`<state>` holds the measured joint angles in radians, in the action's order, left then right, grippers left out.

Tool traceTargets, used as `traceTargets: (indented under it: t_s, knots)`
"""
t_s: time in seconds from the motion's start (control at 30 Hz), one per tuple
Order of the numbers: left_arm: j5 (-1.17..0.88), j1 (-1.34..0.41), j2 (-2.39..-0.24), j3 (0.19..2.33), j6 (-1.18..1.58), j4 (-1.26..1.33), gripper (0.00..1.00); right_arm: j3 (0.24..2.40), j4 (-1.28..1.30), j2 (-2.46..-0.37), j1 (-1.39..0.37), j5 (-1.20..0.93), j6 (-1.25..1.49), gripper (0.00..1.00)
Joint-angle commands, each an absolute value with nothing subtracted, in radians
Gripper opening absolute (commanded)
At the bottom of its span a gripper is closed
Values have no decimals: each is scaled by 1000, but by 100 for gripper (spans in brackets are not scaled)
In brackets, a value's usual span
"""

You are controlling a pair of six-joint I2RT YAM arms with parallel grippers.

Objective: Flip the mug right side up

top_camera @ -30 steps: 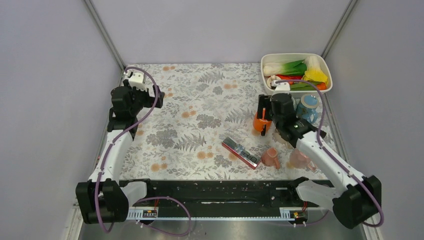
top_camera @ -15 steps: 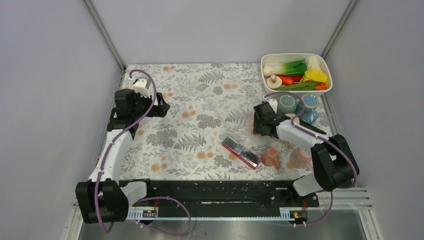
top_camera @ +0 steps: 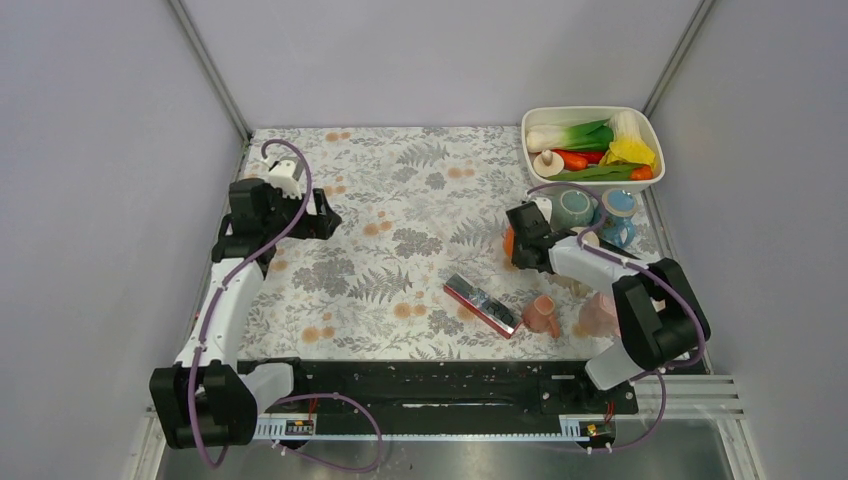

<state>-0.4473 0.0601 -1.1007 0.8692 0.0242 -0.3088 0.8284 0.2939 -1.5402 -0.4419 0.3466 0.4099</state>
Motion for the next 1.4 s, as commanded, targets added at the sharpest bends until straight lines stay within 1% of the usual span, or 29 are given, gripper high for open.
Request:
traceTargets:
  t_s: [0.0, 0.13, 0.23, 0.33, 0.43, 0.57, 0.6, 0.67, 0.73, 0.8, 0.87, 0.93, 1.0, 1.1, 1.17, 1.23, 1.37]
  knots:
    - [-523, 55, -1091, 992, -47, -462, 91, 862, 234, -1411, -439, 219, 389, 0]
    - [-564, -18, -1194, 1182, -174, -741, 90, 899, 285, -1255, -439, 87, 380, 0]
    - [-615, -69, -1272, 1312, -232, -888, 88, 929, 298, -1179, -439, 21, 393, 0]
    - [-673, -87, -1333, 1443, -230, -998, 88, 978, 284, -1151, -439, -87, 423, 0]
    - [-734, -100, -1406, 1657, -236, -1133, 89, 1014, 180, -1136, -439, -254, 498, 0]
    - [-860, -128, -1491, 1886, -154, -1191, 88, 1126, 106, -1153, -439, -337, 634, 0]
    - [-894, -139, -1505, 1923, -93, -1158, 88, 1157, 106, -1159, -439, -347, 678, 0]
    - [-988, -161, -1518, 1924, 102, -994, 88, 1203, 112, -1166, -439, -355, 739, 0]
    - [-1024, -206, -1505, 1844, 294, -749, 88, 1211, 112, -1160, -439, -359, 766, 0]
    - [-1000, -280, -1478, 1731, 396, -481, 89, 1186, 81, -1152, -439, -381, 773, 0]
    - [-992, -339, -1492, 1679, 460, -339, 90, 1142, 36, -1135, -439, -393, 776, 0]
    - [-997, -379, -1546, 1692, 553, -256, 89, 1085, -45, -1108, -438, -398, 793, 0]
    - [-1021, -402, -1597, 1701, 696, -153, 86, 1052, -62, -1086, -439, -390, 799, 0]
    - [-1011, -418, -1644, 1657, 888, 18, 81, 1014, -111, -1064, -439, -411, 806, 0]
    - [-1025, -429, -1673, 1638, 990, 112, 74, 1005, -110, -1061, -438, -403, 812, 0]
    - [-1038, -444, -1678, 1631, 998, 142, 72, 996, -121, -1061, -439, -403, 814, 0]
    - [-1041, -464, -1697, 1652, 951, 62, 69, 989, -146, -1085, -439, -408, 814, 0]
